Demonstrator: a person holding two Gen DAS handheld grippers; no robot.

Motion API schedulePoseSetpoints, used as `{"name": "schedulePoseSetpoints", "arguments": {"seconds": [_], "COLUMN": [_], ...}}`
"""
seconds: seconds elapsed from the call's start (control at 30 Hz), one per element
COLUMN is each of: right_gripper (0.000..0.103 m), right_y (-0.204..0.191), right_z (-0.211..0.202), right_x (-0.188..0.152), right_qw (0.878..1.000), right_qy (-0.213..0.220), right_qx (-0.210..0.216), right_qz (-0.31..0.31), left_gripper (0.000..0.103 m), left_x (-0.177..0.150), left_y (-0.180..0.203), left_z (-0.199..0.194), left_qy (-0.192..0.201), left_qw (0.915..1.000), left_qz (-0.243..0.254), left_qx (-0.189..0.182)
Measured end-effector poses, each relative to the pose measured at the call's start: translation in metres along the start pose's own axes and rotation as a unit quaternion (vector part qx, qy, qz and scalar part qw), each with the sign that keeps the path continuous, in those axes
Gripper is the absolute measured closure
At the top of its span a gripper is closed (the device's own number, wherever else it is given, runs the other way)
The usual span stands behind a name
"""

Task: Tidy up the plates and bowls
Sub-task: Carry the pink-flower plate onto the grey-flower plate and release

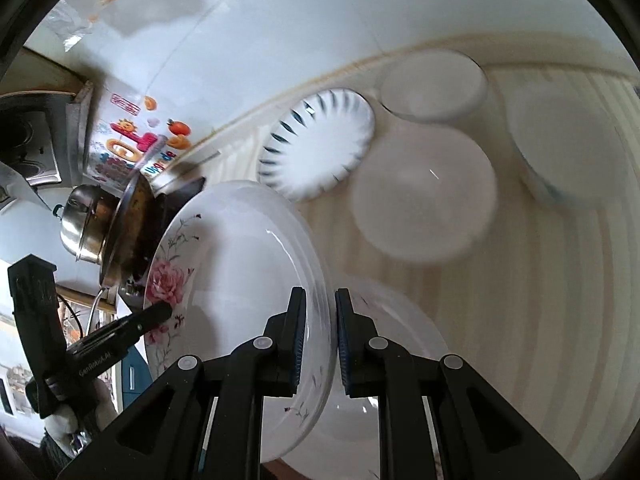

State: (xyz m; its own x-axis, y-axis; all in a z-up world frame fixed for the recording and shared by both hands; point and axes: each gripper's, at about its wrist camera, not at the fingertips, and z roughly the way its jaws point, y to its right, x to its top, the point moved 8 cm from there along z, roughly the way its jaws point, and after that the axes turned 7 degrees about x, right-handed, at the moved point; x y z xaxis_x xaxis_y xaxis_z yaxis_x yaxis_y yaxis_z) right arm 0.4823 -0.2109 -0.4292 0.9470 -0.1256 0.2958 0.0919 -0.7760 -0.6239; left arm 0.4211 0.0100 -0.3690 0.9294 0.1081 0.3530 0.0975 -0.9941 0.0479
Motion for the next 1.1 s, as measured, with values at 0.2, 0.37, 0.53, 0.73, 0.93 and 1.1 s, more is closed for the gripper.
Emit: {"name": "schedulePoseSetpoints", "arguments": {"seconds": [0.2,0.37,0.53,0.73,0.93,1.1], "right_gripper": [0.086,0.087,0.086,0.087,0.087,0.087], "right_y": [0.035,0.052,0.064,0.068,0.071,0.072], "right_z": [-0.007,-0.007,-0.007,-0.006,-0.003,-0.002], "right_x": [-0.028,-0.037,-0.044,-0.047,-0.051,-0.057], "right_qw": [1.0,0.999,0.999,0.999,0.999,0.998], "right_qy": [-0.007,-0.016,-0.023,-0.028,-0.037,-0.041], "right_qx": [-0.006,-0.011,-0.015,-0.019,-0.025,-0.026], "right_qz": [0.023,0.033,0.036,0.034,0.031,0.029], "left_gripper": [0.083,0.083,0.083,0.083,0.083,0.083], "left_x": [-0.025,-0.043,-0.054,-0.06,-0.06,-0.062], "left_y": [0.018,0.03,0.035,0.036,0.038,0.037], "left_z": [0.025,0.042,0.054,0.06,0.061,0.06], "left_qy": [-0.035,-0.054,-0.069,-0.076,-0.075,-0.075], "left_qw": [0.9993,0.9978,0.9961,0.9946,0.9935,0.9929], "left_qz": [0.016,0.034,0.048,0.059,0.069,0.072], "left_qx": [0.006,0.016,0.026,0.039,0.051,0.06]}}
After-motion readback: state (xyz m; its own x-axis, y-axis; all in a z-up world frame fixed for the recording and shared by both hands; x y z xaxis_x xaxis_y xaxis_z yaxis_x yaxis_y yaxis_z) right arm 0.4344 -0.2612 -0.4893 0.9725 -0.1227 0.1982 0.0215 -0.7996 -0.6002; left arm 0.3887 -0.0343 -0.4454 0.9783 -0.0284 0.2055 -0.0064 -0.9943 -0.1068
